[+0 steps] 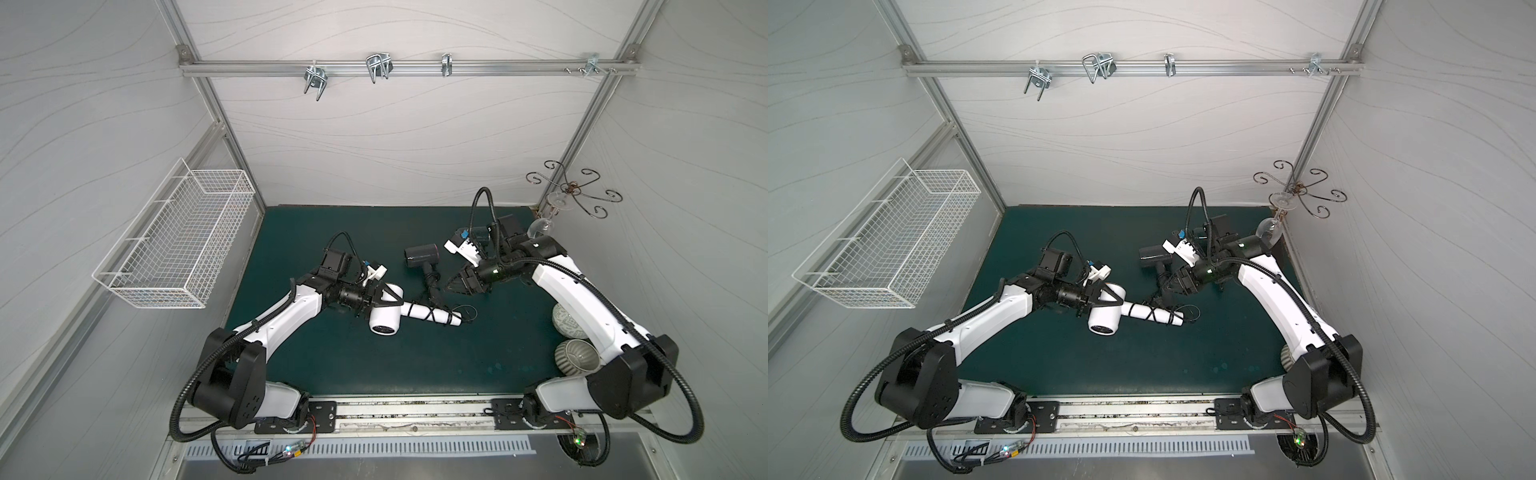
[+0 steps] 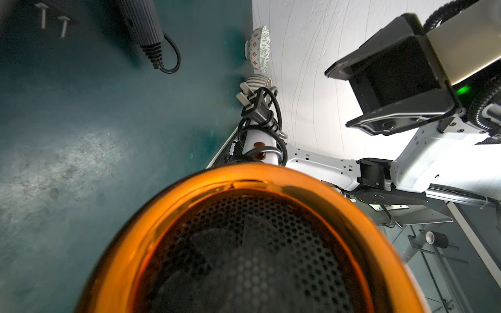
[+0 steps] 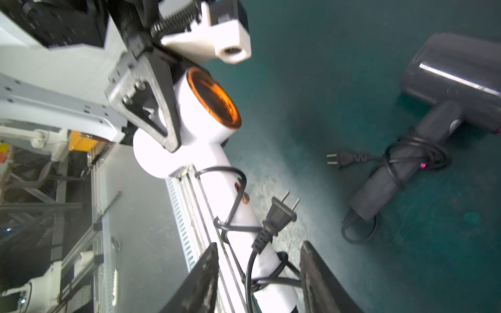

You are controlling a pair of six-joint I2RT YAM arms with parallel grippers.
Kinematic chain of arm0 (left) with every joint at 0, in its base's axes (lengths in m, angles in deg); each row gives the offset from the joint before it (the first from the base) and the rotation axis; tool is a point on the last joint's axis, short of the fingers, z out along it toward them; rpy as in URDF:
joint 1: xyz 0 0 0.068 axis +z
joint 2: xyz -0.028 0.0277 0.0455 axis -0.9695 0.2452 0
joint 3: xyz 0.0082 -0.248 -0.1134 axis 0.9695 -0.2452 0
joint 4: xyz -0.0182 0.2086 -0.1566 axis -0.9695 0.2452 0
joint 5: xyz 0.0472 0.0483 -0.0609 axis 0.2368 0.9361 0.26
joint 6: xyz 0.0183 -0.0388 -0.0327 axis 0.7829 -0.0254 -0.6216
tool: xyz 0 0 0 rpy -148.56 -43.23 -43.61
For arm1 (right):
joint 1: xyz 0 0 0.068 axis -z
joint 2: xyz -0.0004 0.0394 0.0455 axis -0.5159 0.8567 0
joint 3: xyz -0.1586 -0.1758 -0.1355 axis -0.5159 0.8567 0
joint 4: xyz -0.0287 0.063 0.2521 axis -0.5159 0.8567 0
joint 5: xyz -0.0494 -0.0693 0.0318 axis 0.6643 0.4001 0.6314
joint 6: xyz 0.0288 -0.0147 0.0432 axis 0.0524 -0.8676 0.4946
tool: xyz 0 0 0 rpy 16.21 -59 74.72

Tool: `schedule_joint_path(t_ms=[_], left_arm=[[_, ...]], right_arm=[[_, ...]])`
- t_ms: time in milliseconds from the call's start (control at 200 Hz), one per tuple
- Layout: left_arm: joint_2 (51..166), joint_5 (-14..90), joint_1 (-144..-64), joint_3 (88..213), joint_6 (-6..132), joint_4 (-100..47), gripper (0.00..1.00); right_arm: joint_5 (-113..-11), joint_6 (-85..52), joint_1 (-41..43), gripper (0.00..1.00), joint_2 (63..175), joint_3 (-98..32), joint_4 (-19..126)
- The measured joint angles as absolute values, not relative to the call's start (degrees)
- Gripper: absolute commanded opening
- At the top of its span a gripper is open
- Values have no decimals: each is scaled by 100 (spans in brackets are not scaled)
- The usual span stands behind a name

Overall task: Wrap the cord around the hair dryer
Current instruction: Wrap the power cord around the hair dryer.

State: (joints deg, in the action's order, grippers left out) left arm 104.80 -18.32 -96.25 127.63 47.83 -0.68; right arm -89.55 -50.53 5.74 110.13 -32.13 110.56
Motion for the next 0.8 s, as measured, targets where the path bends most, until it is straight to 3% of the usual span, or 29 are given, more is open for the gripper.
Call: schedule_joint_path(t_ms=[320, 800], left_arm=[[10473, -1869, -9621, 12772, 4800, -66, 0], [10303, -1823, -9621, 12759, 4798, 89, 0]], right_arm=[[-8450, -5079, 5, 40, 10610, -2569, 11248], [-8142, -5081, -360, 26, 10971, -2667, 11176]])
